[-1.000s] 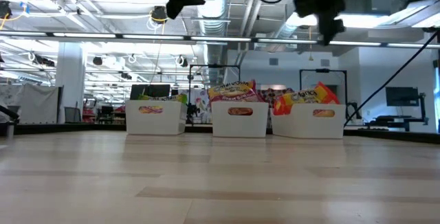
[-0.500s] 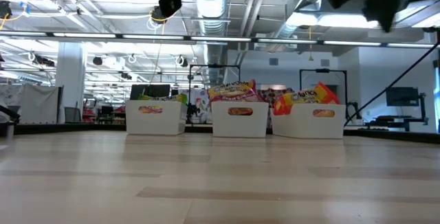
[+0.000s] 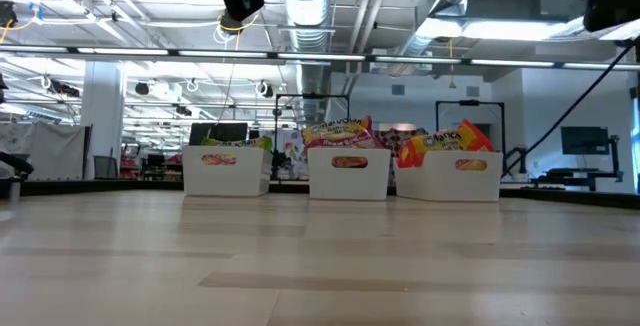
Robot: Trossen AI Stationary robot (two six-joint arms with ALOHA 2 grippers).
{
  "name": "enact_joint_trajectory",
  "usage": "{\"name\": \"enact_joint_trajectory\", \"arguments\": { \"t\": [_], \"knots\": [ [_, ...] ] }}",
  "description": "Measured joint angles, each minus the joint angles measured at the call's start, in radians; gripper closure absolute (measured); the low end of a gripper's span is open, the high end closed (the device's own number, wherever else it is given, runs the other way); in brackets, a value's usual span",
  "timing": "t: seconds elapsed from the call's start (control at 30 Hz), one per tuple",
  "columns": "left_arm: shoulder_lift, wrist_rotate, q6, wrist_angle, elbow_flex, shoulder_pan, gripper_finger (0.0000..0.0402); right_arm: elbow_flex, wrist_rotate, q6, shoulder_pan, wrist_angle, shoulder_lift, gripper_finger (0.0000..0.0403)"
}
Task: Sort Maruchan noodles
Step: Put the green noodle pack into the left white bin
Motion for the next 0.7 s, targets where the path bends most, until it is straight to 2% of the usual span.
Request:
{"name": "enact_joint_trajectory", "arguments": {
  "t": [0.17,0.43,0.7],
  "knots": [
    [0.0,-0.002,0.037,-0.05,0.0,-0.029,0.025,0.0,0.001,0.109,0.104,0.061,0.038,0.0163],
    [0.0,-0.004,0.023,-0.059,0.0,-0.062,0.025,0.0,0.002,0.182,0.255,0.108,0.165,0.0163],
    [0.0,-0.077,0.025,-0.059,0.0,-0.095,0.025,-0.001,0.032,0.26,0.318,0.195,0.298,0.0163]
  ]
}}
